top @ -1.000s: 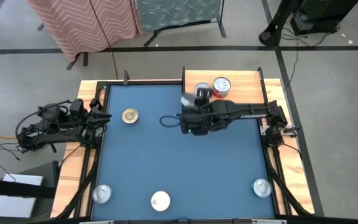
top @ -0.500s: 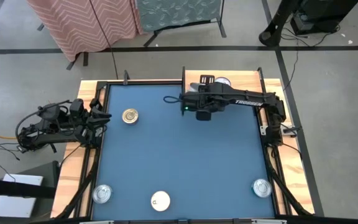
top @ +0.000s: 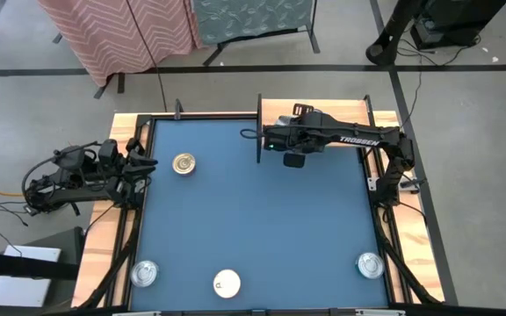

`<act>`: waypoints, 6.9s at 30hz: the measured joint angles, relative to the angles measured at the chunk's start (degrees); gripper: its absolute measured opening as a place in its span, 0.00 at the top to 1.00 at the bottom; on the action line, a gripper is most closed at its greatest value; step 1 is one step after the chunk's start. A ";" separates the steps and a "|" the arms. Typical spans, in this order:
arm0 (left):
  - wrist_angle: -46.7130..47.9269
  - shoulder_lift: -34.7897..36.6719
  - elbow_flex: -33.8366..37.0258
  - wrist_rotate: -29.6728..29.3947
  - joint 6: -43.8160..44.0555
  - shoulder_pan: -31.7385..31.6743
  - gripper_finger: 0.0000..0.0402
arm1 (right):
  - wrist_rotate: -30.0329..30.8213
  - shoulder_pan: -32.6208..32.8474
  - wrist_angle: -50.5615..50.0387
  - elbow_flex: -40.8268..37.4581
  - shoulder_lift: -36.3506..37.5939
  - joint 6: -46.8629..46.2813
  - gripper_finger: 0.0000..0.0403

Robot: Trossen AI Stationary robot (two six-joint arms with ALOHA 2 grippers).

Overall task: Stack canned seafood by type on shelf
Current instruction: Stack the green tuna can on top of the white tuna can on the shelf, then put the right green-blue tuna can on the shelf

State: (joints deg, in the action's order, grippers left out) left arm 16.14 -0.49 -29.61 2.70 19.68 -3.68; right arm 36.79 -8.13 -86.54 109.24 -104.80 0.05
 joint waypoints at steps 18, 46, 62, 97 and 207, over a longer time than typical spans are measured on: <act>-0.07 0.00 0.00 -0.19 0.46 0.00 0.76 | 0.73 -2.26 7.14 -6.39 0.14 2.85 0.65; -0.04 0.00 0.00 -0.26 0.55 0.02 0.76 | 0.57 -5.13 9.35 -6.50 0.03 6.86 0.64; -0.04 -0.02 0.00 -0.75 0.54 0.00 0.76 | 1.94 -4.77 9.52 -6.59 -0.10 8.32 0.64; -0.02 0.00 0.02 -0.79 0.59 0.00 0.76 | -4.34 -7.03 8.74 -6.50 -0.10 8.48 0.46; -7.64 -0.37 -0.02 -27.78 0.20 0.01 0.76 | -74.59 29.78 72.20 -92.45 71.88 -52.84 0.99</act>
State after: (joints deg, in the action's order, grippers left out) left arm 8.50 -0.86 -29.63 -25.08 19.88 -3.67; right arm -37.80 21.65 -14.35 16.80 -32.93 -52.79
